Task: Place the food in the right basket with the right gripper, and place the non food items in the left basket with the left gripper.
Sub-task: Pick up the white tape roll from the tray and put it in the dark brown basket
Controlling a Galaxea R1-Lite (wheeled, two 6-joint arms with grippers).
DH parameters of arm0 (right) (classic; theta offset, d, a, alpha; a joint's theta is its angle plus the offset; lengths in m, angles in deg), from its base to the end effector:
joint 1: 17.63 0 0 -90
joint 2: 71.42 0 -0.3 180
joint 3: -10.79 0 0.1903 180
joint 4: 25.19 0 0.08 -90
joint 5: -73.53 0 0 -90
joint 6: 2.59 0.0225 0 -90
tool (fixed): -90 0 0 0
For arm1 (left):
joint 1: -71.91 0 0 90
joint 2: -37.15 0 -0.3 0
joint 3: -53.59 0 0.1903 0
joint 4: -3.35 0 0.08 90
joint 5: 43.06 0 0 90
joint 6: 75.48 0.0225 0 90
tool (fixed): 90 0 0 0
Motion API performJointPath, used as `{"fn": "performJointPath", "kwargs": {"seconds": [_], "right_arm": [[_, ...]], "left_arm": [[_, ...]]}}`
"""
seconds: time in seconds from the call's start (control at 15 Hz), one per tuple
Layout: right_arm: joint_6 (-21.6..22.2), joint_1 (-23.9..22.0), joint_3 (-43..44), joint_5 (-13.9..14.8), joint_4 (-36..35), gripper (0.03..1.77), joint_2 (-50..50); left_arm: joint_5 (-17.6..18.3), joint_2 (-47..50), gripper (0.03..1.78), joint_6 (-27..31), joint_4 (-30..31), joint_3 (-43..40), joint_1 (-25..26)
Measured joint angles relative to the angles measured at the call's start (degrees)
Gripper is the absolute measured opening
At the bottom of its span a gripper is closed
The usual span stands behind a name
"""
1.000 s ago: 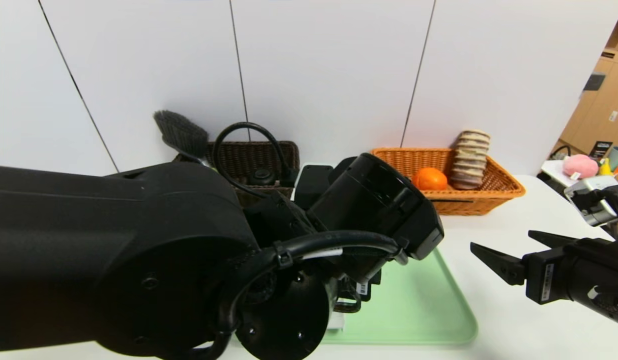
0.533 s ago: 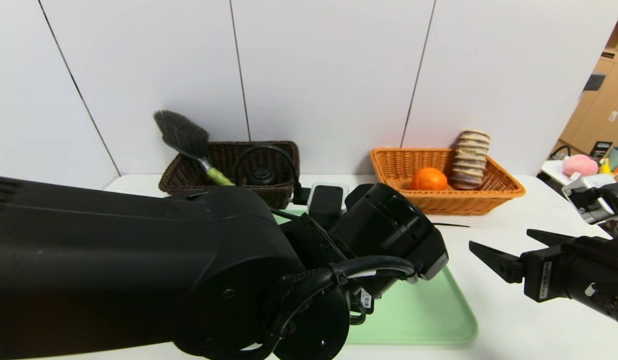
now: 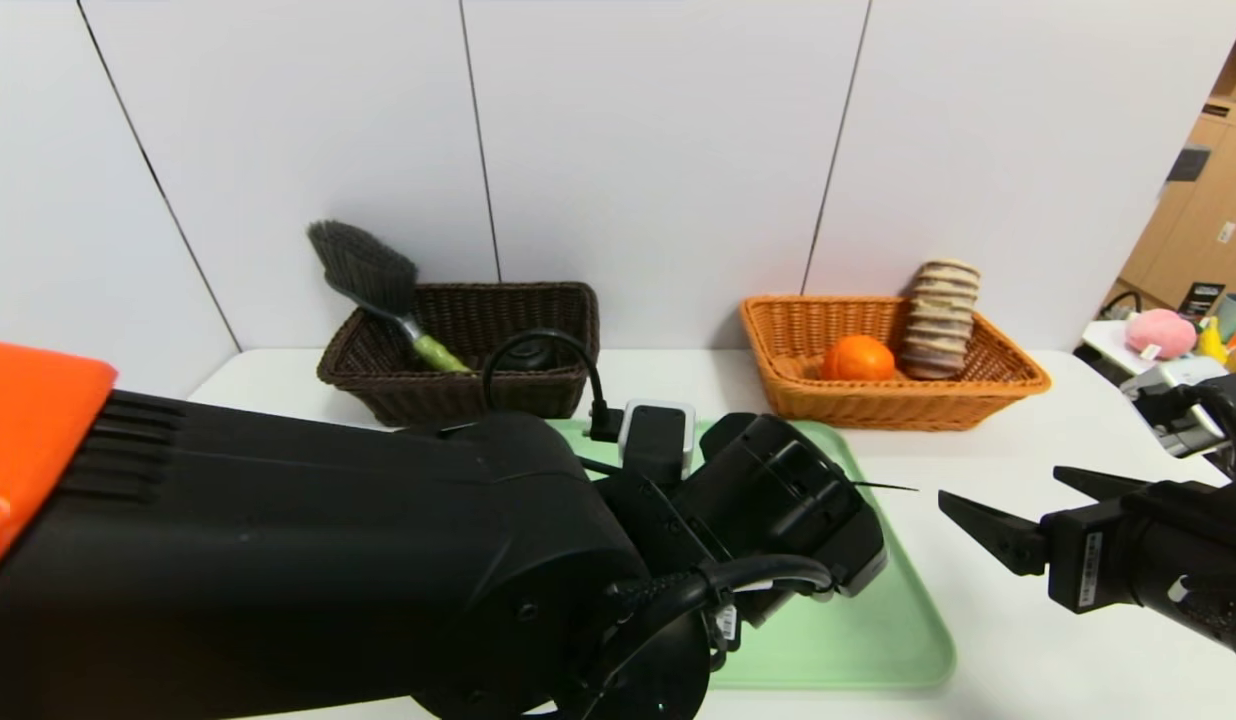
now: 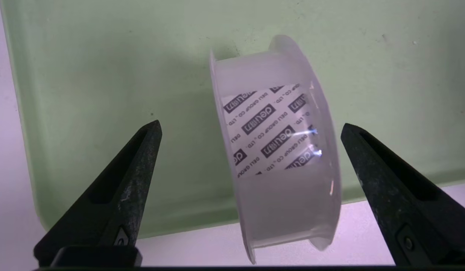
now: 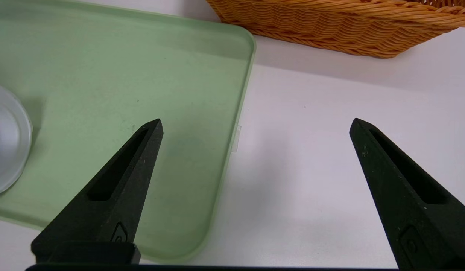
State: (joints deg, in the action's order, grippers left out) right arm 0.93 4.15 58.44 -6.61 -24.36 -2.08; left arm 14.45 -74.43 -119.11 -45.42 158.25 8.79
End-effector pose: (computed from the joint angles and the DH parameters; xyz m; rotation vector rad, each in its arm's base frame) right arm 0.1550 0.0578 0.1712 -0.0469 0.3848 0.1935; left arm 0.1713 -0.3112 0.1743 0.0089 0.7768 -0.2060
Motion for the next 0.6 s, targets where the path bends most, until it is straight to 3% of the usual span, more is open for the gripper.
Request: {"fn": "performJointPath", "kwargs": {"seconds": [0.47, 0.6], "right_arm": [[0.00, 0.00, -0.72, 0.02, -0.02, 1.71, -0.33], [0.05, 0.00, -0.72, 0.02, -0.02, 1.71, -0.46]], "left_arm": [[-0.28, -0.90, 1.69, -0.46, 0.00, -0.17, 0.01], [-0.52, -1.16, 1.37, -0.57, 0.13, -0.12, 0.01]]}}
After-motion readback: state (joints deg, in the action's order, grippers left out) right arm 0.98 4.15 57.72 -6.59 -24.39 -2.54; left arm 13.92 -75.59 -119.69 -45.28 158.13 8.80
